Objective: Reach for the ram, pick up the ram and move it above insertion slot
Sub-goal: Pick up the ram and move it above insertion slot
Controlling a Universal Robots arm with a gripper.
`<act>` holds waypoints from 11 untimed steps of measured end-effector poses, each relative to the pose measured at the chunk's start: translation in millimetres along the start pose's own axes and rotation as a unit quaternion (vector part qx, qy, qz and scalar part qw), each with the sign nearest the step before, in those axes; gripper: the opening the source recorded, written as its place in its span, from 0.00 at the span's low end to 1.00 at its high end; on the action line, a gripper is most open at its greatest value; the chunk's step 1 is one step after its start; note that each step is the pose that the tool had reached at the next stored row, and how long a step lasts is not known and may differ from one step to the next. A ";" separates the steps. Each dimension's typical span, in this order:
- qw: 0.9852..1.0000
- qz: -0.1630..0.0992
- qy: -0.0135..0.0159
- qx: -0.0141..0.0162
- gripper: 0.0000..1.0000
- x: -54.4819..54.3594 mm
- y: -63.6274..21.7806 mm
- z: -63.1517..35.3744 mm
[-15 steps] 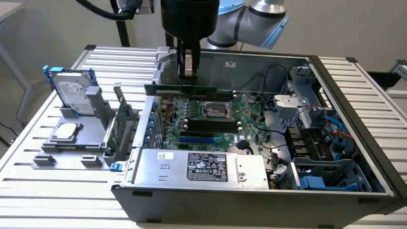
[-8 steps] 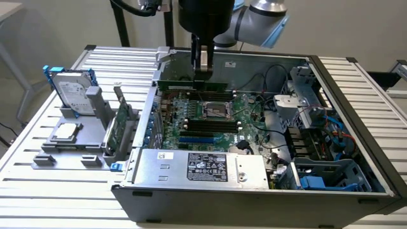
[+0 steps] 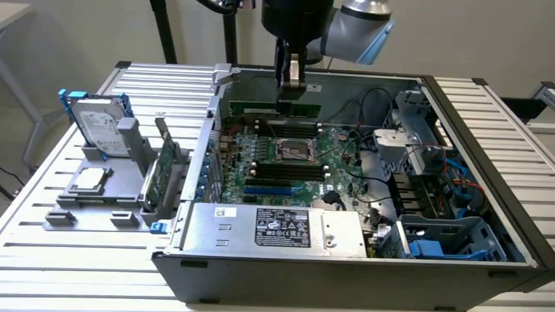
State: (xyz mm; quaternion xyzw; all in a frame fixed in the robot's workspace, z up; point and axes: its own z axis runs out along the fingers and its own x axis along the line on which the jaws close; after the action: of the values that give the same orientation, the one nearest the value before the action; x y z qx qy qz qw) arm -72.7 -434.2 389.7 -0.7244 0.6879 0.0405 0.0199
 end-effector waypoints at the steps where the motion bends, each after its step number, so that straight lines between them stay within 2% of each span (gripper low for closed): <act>1: 1.000 0.000 0.000 0.000 0.13 -3.4 -1.8 0.6; 6: 1.000 0.000 0.000 0.000 0.13 -18.2 -9.1 3.7; 11: 1.000 0.004 0.000 0.000 0.13 -24.6 -15.0 5.9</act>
State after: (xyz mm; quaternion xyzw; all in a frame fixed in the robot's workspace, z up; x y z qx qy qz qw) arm -59.1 -408.4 385.5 -0.7219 0.6905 0.0404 0.0200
